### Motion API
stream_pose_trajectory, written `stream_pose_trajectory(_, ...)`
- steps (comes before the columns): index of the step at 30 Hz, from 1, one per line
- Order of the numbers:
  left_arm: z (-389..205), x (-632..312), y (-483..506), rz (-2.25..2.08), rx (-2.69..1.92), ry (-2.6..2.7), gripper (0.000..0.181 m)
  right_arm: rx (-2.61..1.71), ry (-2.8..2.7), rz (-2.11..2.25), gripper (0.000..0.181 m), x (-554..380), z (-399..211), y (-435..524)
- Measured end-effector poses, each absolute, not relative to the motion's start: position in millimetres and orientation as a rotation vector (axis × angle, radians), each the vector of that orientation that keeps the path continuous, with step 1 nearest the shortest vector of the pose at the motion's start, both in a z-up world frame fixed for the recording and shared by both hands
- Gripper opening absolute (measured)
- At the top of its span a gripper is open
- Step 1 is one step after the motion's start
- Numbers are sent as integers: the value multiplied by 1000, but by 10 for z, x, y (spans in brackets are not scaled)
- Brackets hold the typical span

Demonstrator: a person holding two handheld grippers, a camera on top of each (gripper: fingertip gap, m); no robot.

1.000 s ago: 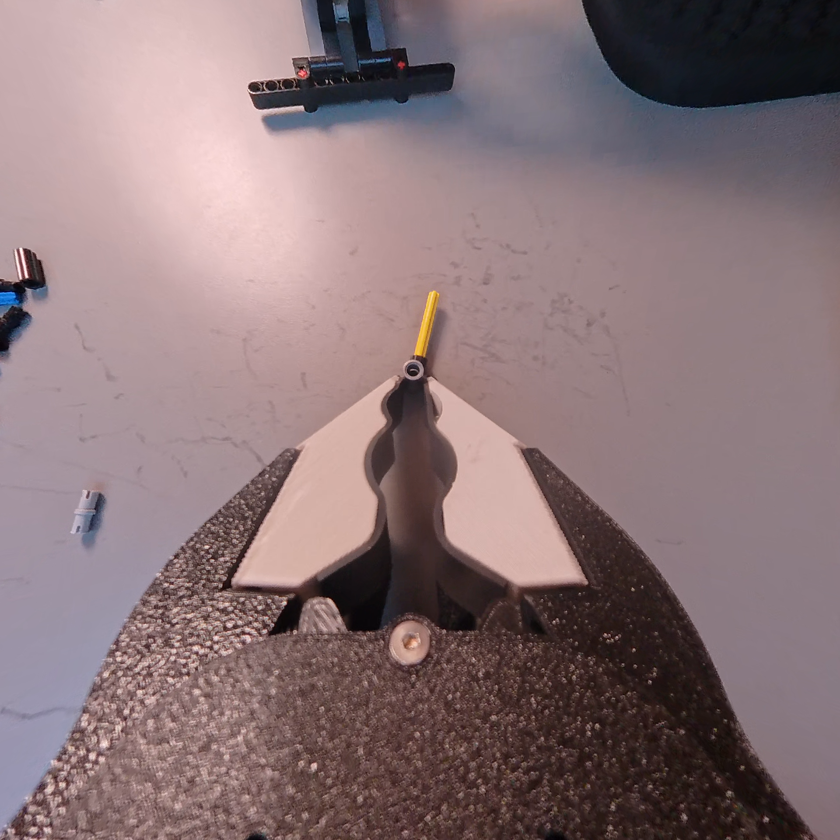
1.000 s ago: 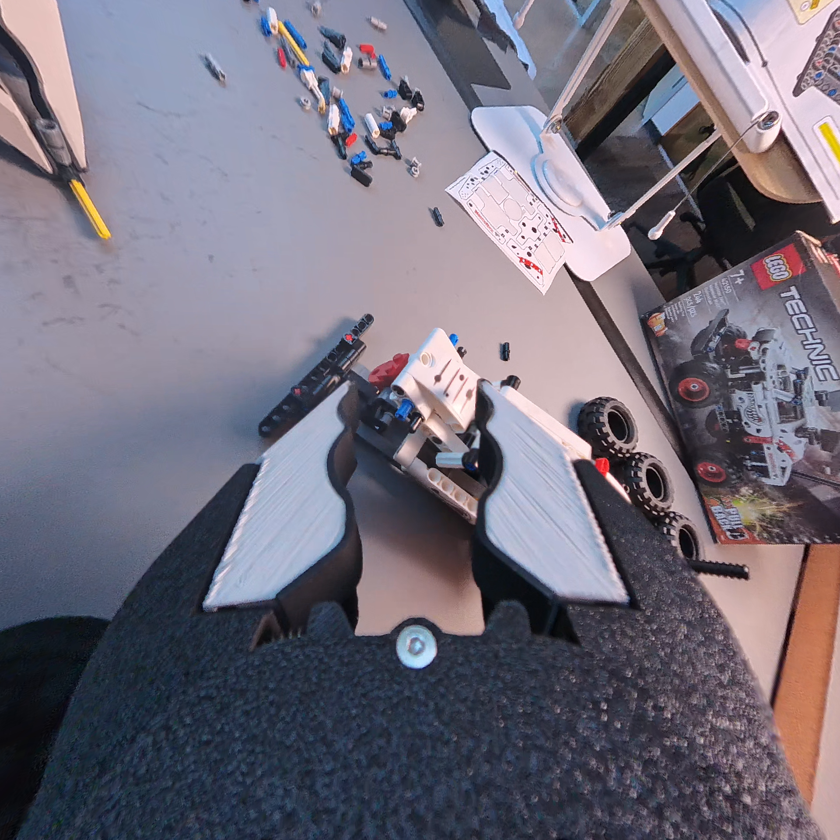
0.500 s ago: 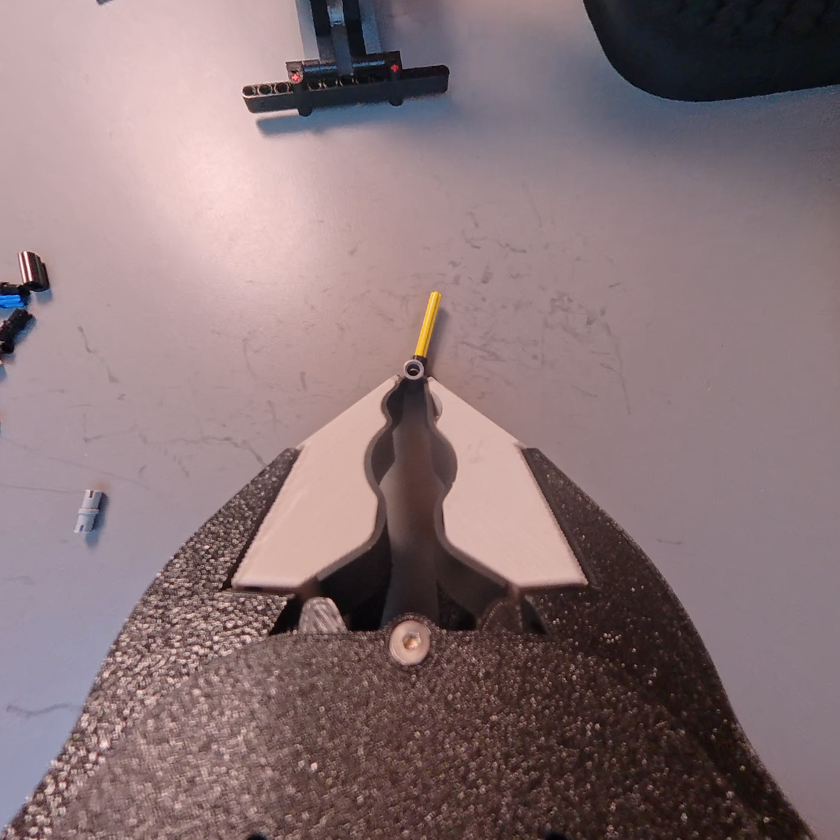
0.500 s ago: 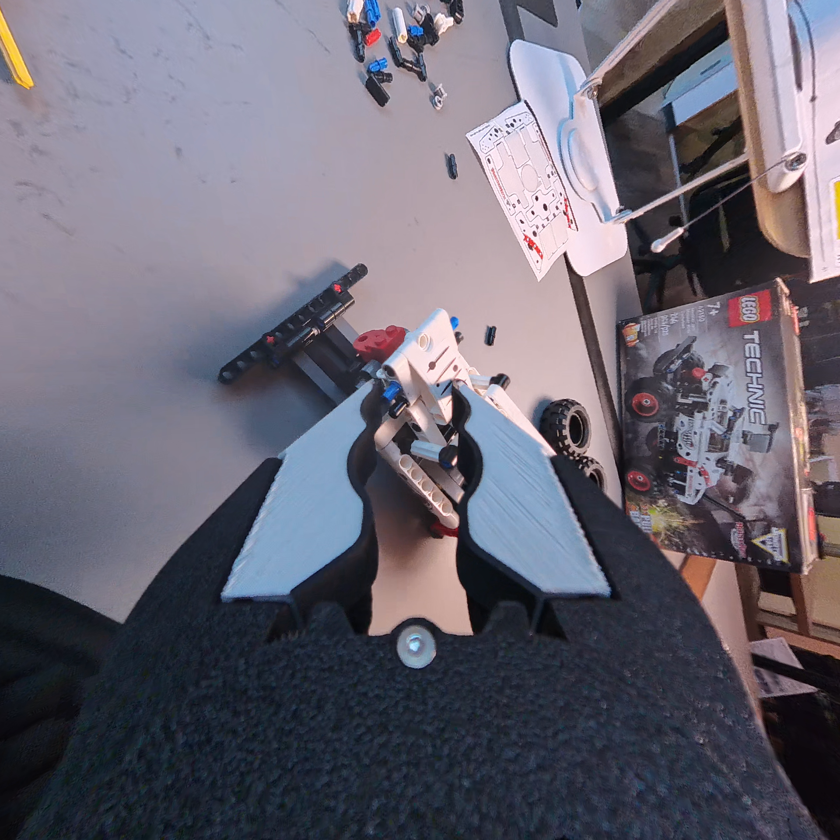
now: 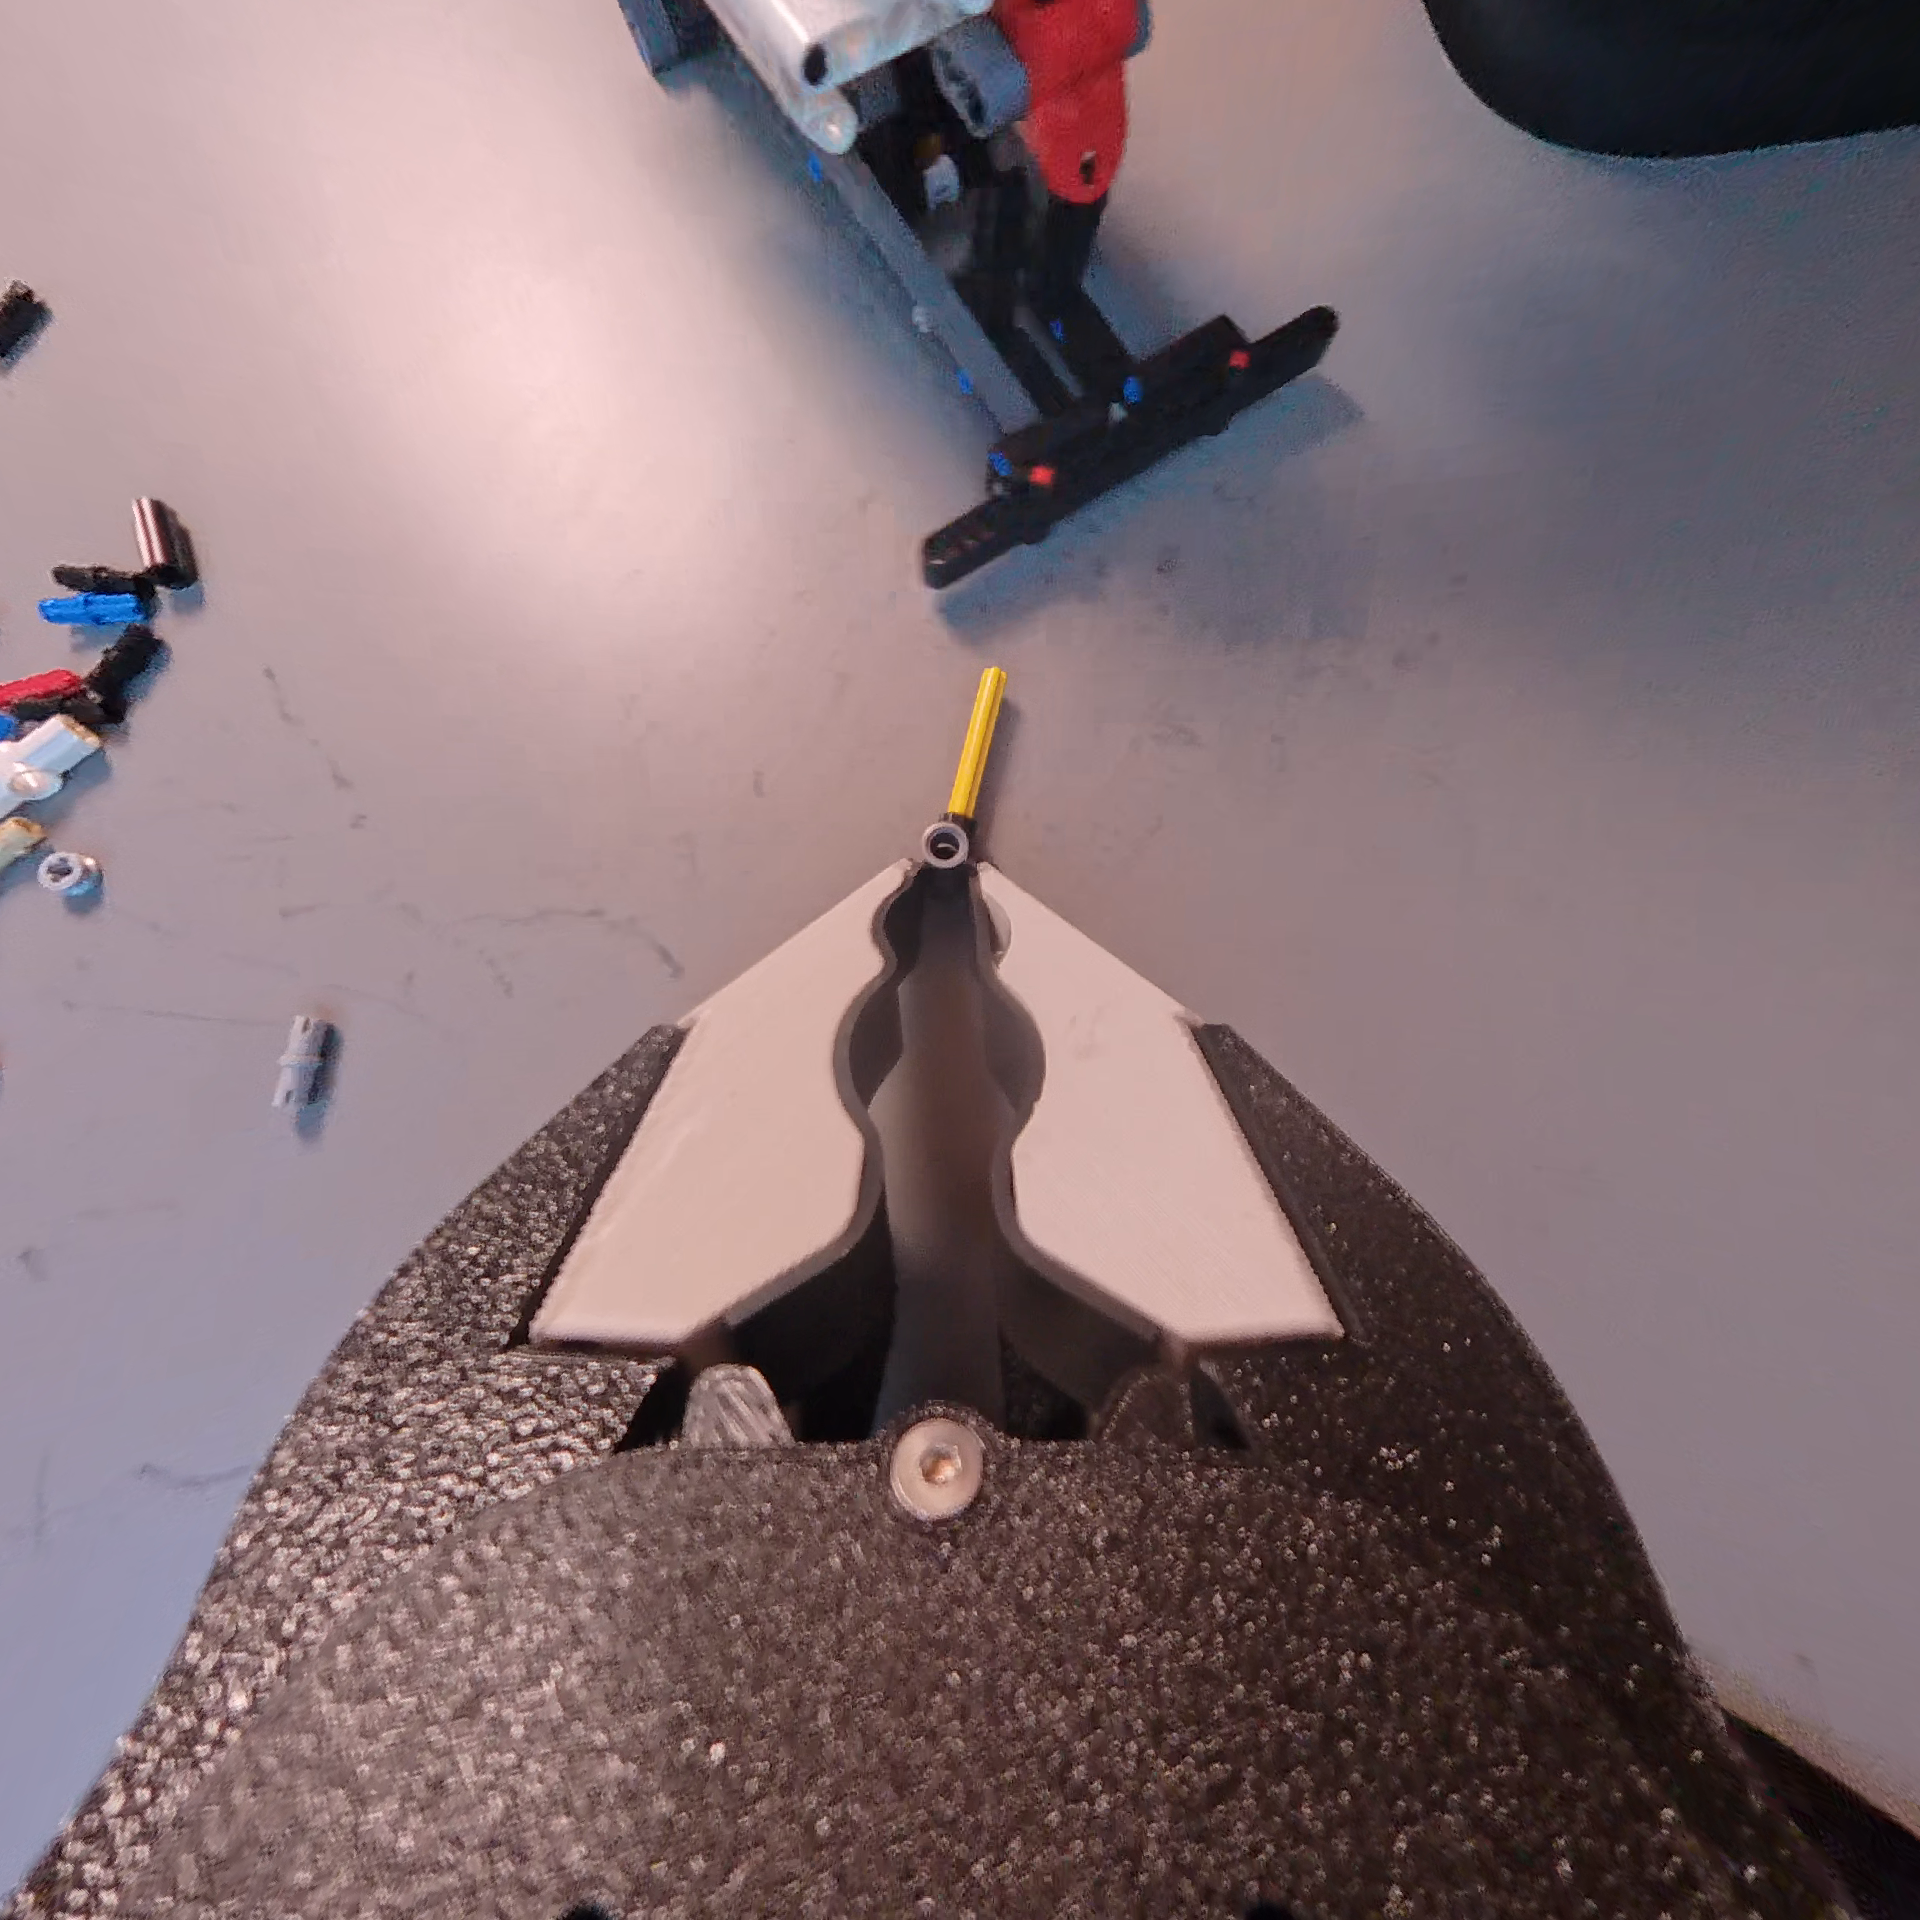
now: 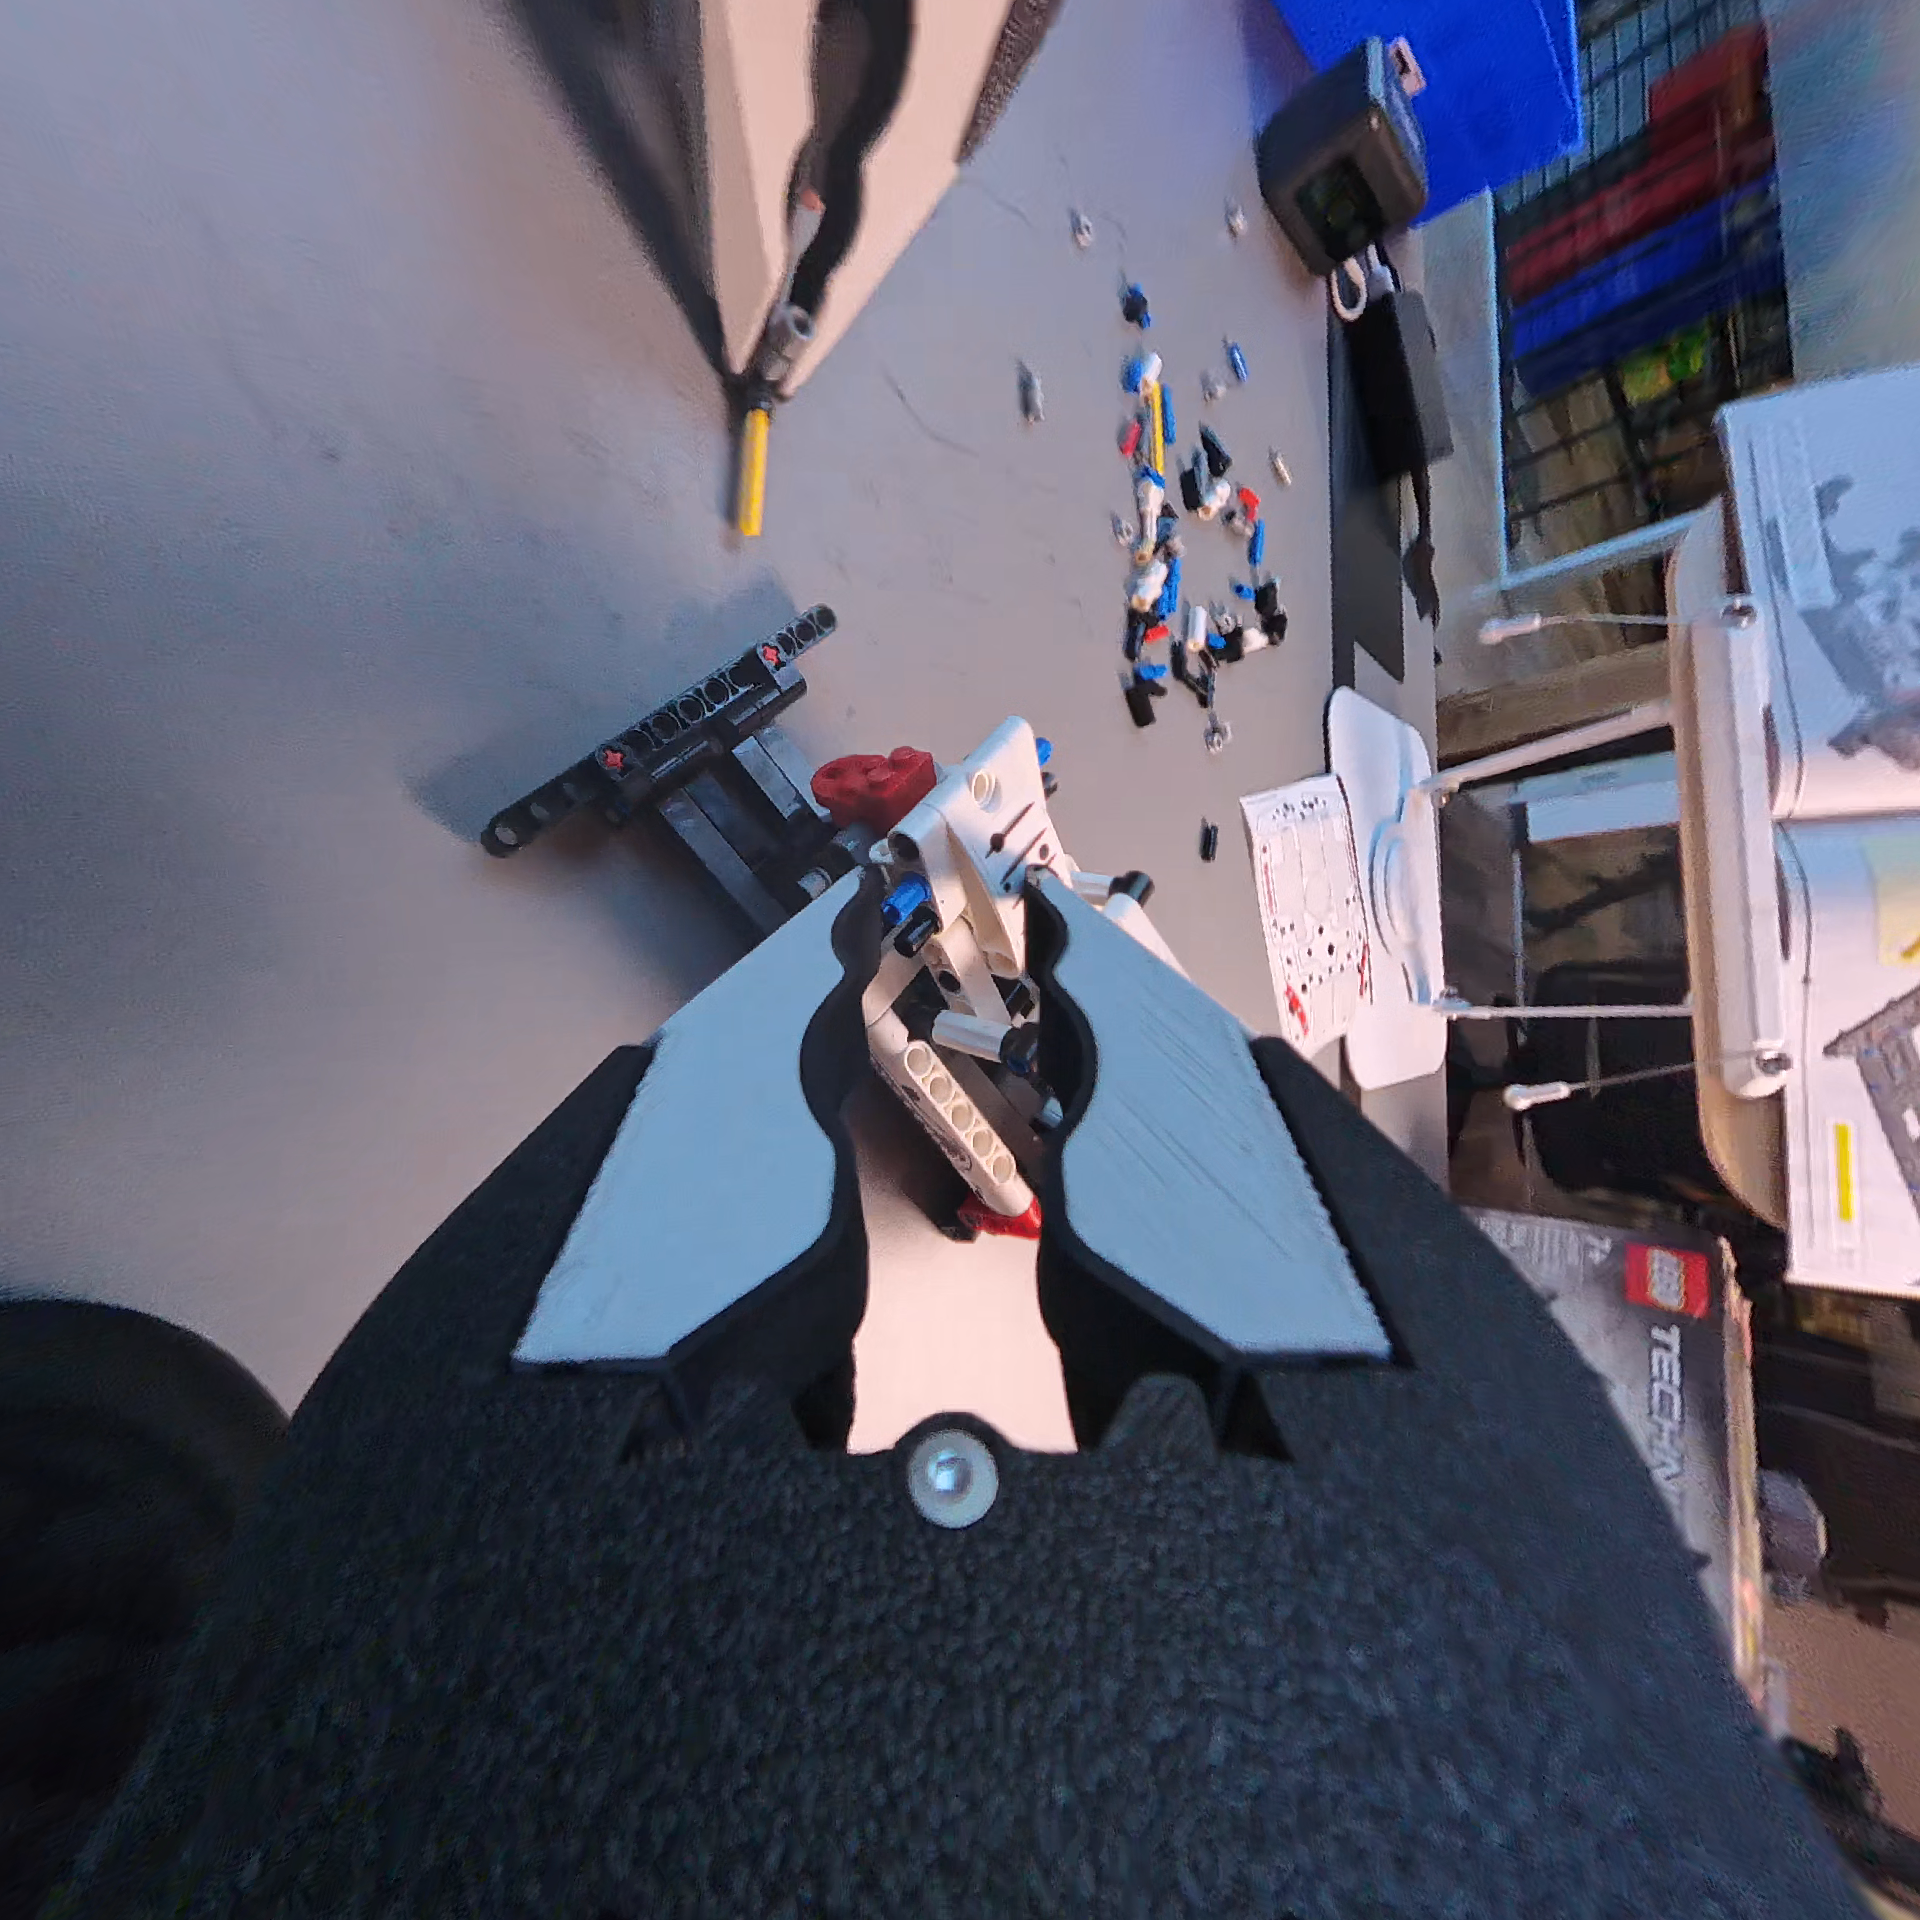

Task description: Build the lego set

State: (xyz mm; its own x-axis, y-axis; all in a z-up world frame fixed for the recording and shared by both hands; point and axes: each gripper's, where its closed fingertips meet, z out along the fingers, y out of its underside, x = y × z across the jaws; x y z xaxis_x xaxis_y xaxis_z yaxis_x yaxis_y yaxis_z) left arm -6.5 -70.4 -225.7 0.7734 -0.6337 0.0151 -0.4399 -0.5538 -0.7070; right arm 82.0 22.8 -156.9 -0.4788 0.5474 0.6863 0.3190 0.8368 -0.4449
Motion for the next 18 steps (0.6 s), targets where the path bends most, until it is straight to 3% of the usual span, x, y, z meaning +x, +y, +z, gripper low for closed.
stream_pose_trajectory(6, -2257, -192, -727, -359, -2252, 758, 7, -519, -2194, 252, 26, 1111, -1570, 162)
stream_pose_trajectory(10, -2258, -191, -725, -347, -2252, 763, 7, -711, -2144, 300, 28, 1317, -1525, 293)
stream_pose_trajectory(18, -2257, -186, -716, -355, -2252, 750, 7, -1362, -1746, 649, 53, 1284, -1385, 190)
